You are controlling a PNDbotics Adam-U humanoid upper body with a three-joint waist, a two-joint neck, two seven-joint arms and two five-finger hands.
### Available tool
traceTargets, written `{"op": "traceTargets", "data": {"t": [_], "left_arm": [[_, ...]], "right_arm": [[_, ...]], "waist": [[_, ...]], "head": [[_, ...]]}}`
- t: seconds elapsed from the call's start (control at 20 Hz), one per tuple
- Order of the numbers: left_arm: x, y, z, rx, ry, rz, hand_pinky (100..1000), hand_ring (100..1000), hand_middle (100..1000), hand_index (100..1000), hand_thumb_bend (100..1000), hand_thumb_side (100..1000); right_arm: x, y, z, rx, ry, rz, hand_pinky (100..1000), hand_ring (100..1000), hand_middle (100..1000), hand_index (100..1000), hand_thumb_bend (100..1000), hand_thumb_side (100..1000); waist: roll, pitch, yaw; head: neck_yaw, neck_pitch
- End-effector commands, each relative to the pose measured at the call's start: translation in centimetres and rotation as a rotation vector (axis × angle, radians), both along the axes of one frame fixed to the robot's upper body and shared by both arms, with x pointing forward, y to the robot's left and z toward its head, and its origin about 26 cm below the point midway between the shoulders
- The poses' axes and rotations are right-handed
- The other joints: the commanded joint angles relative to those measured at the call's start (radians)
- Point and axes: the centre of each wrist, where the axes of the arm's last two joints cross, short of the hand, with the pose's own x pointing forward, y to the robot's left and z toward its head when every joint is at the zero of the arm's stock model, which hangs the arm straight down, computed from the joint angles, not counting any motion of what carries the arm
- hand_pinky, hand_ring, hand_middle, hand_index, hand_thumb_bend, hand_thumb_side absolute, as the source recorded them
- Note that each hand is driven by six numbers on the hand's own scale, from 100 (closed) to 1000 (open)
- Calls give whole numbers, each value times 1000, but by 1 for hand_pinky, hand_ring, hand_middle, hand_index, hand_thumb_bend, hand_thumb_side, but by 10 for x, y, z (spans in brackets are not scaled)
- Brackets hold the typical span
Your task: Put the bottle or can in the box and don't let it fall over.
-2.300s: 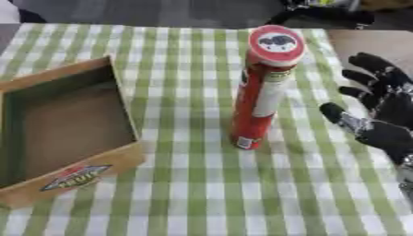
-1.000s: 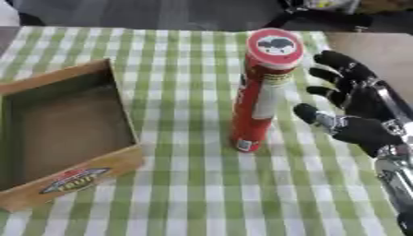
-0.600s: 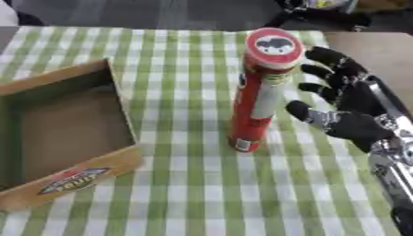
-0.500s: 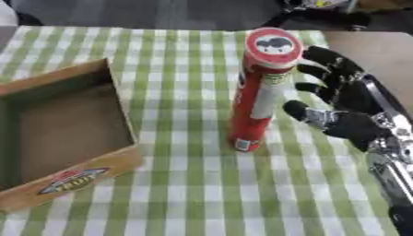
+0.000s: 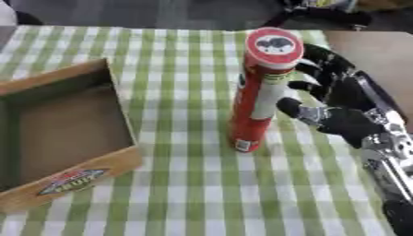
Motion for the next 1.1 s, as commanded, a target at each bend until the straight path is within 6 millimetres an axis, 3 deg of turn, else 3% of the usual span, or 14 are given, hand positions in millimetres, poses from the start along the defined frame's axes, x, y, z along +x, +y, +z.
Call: {"op": "traceTargets", "data": {"t": [0.05,1.1], "left_arm": [[0,1,7,16,-19,-3,819,914,797,860,571,400],[1,-1,6,10,-17,-13,820,914,798,860,565,404]], "right_arm": [[2,-1,5,-5,-8,4,814,938,915,897,643,100],[18,12,7,17,-5,83,814,943,922,890,656,100]], "waist": [[2,-11,2],[0,-2,9]], "head": [[-4,-12],[-17,-21]]}}
